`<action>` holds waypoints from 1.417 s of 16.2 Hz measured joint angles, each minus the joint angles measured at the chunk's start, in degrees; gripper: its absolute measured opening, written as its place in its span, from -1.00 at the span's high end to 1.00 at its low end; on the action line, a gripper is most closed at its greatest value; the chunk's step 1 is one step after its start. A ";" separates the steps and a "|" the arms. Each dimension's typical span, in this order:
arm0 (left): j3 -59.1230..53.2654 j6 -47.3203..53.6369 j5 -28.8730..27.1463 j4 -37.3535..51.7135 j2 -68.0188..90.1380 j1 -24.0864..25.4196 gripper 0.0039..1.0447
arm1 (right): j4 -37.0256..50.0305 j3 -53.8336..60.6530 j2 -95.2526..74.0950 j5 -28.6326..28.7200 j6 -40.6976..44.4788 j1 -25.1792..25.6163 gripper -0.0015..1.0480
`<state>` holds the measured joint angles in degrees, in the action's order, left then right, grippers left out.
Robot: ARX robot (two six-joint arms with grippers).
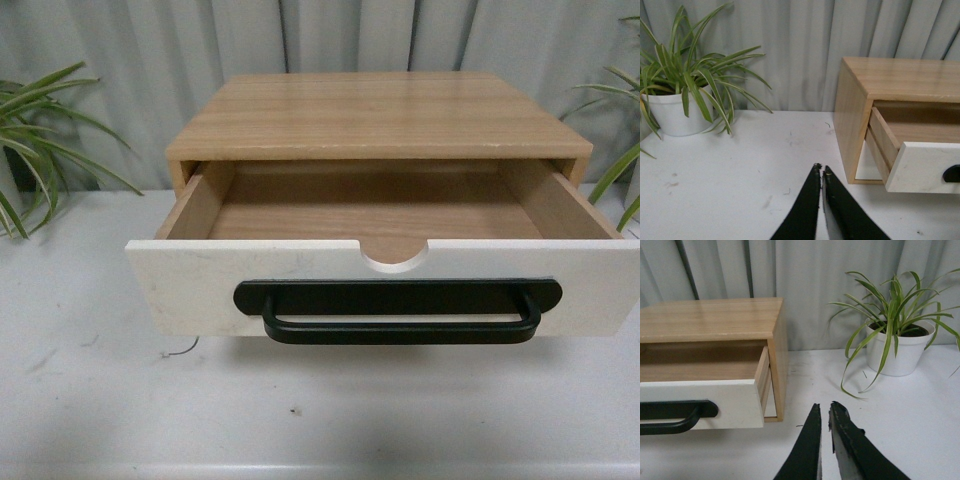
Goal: Pull drawer
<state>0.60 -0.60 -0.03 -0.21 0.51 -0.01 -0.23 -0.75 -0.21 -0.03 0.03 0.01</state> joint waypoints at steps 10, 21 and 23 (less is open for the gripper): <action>0.00 0.04 0.00 0.00 0.00 0.00 -0.92 | 0.00 0.00 0.00 0.00 -0.02 0.00 -0.89; 0.00 0.02 0.00 0.00 0.00 0.00 -0.88 | 0.02 0.00 0.00 0.00 -0.02 0.00 -0.88; -0.02 0.02 0.00 0.00 0.00 0.00 -0.88 | 0.02 0.00 0.00 0.02 -0.02 0.00 -0.88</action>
<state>0.58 -0.58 -0.03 -0.21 0.51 -0.01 -0.21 -0.75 -0.21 -0.01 0.01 0.01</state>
